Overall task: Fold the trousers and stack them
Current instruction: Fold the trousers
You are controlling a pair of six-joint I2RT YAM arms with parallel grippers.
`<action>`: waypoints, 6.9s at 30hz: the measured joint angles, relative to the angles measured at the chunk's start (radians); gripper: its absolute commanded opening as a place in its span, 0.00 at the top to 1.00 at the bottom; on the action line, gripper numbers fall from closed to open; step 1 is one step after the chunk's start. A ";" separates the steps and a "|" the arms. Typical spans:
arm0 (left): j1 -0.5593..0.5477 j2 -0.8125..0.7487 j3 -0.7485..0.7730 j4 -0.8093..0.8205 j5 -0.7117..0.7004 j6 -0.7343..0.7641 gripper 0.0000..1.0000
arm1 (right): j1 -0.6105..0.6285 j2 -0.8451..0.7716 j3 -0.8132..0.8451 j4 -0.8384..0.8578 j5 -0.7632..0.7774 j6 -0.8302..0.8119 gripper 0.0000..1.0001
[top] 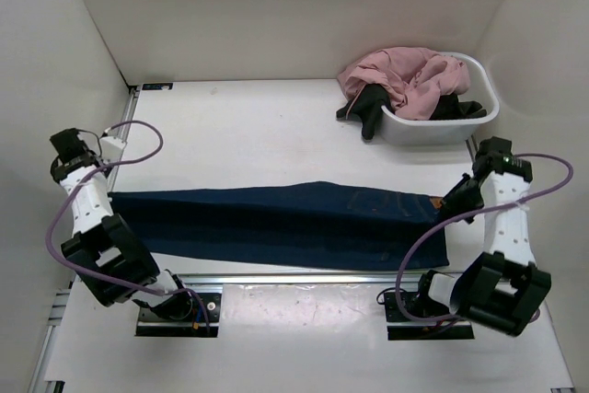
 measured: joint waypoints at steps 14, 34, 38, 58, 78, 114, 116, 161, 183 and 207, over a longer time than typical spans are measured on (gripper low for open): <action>0.103 -0.096 -0.323 0.070 0.008 0.106 0.86 | -0.006 -0.220 -0.489 0.013 -0.034 0.057 0.81; 0.156 -0.111 -0.333 0.123 0.023 0.118 0.86 | 0.038 -0.141 -0.486 0.145 0.026 0.187 0.40; 0.156 -0.109 -0.332 0.126 0.036 0.118 0.86 | 0.140 -0.006 -0.443 0.160 0.068 0.237 0.88; 0.036 -0.160 -0.126 0.176 0.136 0.152 0.86 | 0.121 0.273 -0.030 0.174 0.209 0.185 0.88; 0.072 -0.214 -0.475 0.249 -0.044 0.292 0.86 | 0.192 0.216 -0.186 0.207 0.128 0.053 0.08; -0.382 -0.225 -0.331 0.272 0.035 0.202 0.86 | -0.014 0.756 0.430 0.181 0.180 -0.018 1.00; -0.402 -0.301 -0.381 0.277 0.013 0.266 0.86 | -0.044 0.754 0.416 0.182 0.178 -0.032 1.00; -0.190 0.544 0.234 -0.097 0.143 -0.360 0.69 | 0.069 0.710 0.299 0.204 0.251 -0.143 0.97; -0.199 0.441 0.320 -0.091 0.159 -0.387 0.85 | 0.074 0.711 0.308 0.177 0.261 -0.149 0.97; -0.210 0.216 0.169 -0.039 0.048 -0.158 0.47 | 0.422 0.471 0.510 0.024 0.542 -0.173 0.19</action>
